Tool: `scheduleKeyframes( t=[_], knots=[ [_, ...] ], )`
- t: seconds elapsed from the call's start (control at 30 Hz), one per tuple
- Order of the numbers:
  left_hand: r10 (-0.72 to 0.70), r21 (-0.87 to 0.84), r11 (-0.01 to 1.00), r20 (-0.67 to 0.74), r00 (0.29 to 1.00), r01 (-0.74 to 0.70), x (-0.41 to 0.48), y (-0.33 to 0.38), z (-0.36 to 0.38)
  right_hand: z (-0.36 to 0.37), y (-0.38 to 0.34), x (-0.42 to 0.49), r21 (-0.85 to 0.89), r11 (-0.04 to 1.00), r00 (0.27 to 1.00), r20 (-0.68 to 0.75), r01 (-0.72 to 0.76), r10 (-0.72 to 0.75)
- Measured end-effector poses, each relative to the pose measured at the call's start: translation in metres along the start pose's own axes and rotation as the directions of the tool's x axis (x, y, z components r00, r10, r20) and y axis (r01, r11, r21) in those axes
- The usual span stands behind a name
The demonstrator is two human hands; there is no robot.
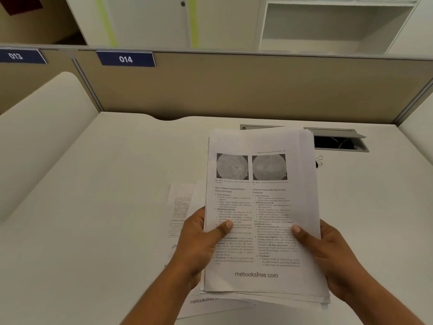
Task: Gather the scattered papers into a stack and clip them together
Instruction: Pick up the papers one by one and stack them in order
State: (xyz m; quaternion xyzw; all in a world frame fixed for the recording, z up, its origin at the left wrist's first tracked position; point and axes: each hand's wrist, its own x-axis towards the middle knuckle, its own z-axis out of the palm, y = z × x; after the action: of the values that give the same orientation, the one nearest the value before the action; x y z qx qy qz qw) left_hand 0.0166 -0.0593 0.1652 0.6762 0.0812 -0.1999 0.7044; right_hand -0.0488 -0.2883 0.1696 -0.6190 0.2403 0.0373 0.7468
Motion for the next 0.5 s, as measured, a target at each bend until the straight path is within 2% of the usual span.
scheduleKeyframes(
  t=[0.23,0.4,0.5],
  knots=[
    [-0.014,0.035,0.999,0.022,1.000,0.013,0.001,-0.001,-0.011,-0.007,0.004,-0.004,-0.014,1.000,1.000,-0.022,0.010,-0.010],
    [-0.172,0.047,0.982,-0.167,0.971,0.182,0.006,-0.019,-0.032,-0.012,0.010,-0.007,-0.019,1.000,0.998,-0.060,-0.021,0.020],
    [-0.173,0.208,0.952,-0.238,0.956,0.224,0.012,-0.043,-0.042,-0.018,0.013,-0.011,-0.008,1.000,0.997,-0.078,-0.010,0.010]
  ],
)
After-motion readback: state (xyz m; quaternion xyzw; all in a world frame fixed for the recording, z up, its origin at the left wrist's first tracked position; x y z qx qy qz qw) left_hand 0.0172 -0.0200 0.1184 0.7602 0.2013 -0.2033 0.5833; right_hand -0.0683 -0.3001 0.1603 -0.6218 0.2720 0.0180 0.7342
